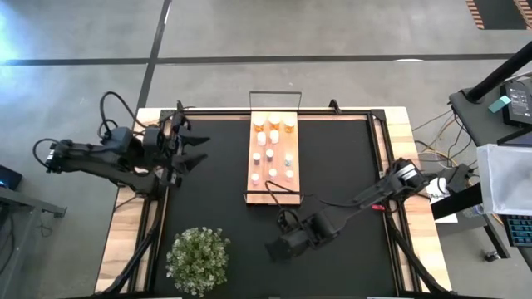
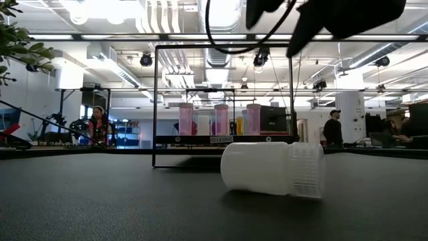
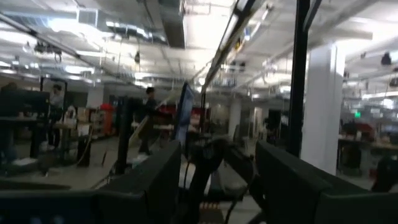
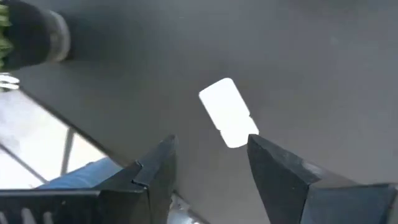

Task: Pick and place medicine bottles onto shelf by color
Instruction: Put the white pill bottle on the shelf aligned with the other white pill bottle

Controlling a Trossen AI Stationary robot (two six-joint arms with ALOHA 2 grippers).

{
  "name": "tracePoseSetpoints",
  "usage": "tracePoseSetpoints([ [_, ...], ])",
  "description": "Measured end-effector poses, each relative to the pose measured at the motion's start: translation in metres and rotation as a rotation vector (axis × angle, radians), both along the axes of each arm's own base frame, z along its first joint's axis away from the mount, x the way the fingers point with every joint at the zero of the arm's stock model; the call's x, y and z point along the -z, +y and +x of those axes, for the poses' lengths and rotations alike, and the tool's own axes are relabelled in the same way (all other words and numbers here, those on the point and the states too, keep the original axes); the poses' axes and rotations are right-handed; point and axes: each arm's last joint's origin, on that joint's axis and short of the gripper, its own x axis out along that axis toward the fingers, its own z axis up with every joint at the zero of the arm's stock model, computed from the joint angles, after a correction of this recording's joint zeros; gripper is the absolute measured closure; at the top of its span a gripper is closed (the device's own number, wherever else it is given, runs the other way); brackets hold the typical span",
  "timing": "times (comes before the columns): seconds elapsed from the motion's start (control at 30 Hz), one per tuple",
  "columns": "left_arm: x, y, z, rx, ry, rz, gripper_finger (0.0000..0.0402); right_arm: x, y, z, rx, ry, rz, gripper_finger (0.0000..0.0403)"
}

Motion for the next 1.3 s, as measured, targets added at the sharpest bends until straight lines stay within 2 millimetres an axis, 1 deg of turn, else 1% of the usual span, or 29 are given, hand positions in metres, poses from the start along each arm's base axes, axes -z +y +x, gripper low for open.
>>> tracePoseSetpoints([
  [0.1, -0.003, 0.000, -0.001, 0.004, 0.050, 0.008, 0.0210, 0.004, -0.002, 0.001, -0.015, 0.023, -0.004, 0.0203],
  [0.23, -0.007, 0.000, -0.003, 0.005, 0.080, 0.013, 0.0210, 0.004, -0.002, 0.002, -0.070, 0.012, -0.005, 0.0178],
  [0.4, -0.011, 0.001, -0.008, -0.006, 0.064, 0.036, 0.0210, 0.004, 0.001, 0.001, -0.234, -0.017, -0.080, 0.0154],
  [0.63, -0.012, 0.002, -0.015, -0.018, 0.051, 0.061, 0.0210, 0.004, 0.019, -0.009, -0.482, -0.084, -0.275, 0.0158],
  [0.8, -0.012, 0.002, -0.017, -0.016, 0.055, 0.057, 0.0210, 0.006, 0.019, -0.011, -0.610, -0.101, -0.405, 0.0163],
  [0.9, -0.012, 0.002, -0.017, -0.001, 0.055, 0.021, 0.0210, 0.012, 0.012, -0.009, -0.629, -0.087, -0.476, 0.0160],
  [1.0, -0.012, 0.002, -0.017, 0.023, 0.057, -0.037, 0.0210, 0.021, 0.003, -0.008, -0.603, -0.059, -0.486, 0.0156],
  [1.07, -0.011, 0.002, -0.015, 0.026, 0.061, -0.047, 0.0210, 0.026, 0.002, -0.007, -0.577, -0.062, -0.481, 0.0154],
  [1.23, -0.010, 0.002, -0.013, 0.024, 0.068, -0.046, 0.0210, 0.034, 0.009, 0.003, -0.523, -0.232, -0.432, 0.0154],
  [1.3, -0.010, 0.002, -0.013, 0.020, 0.071, -0.037, 0.0210, 0.038, 0.010, 0.003, -0.503, -0.252, -0.427, 0.0154],
])
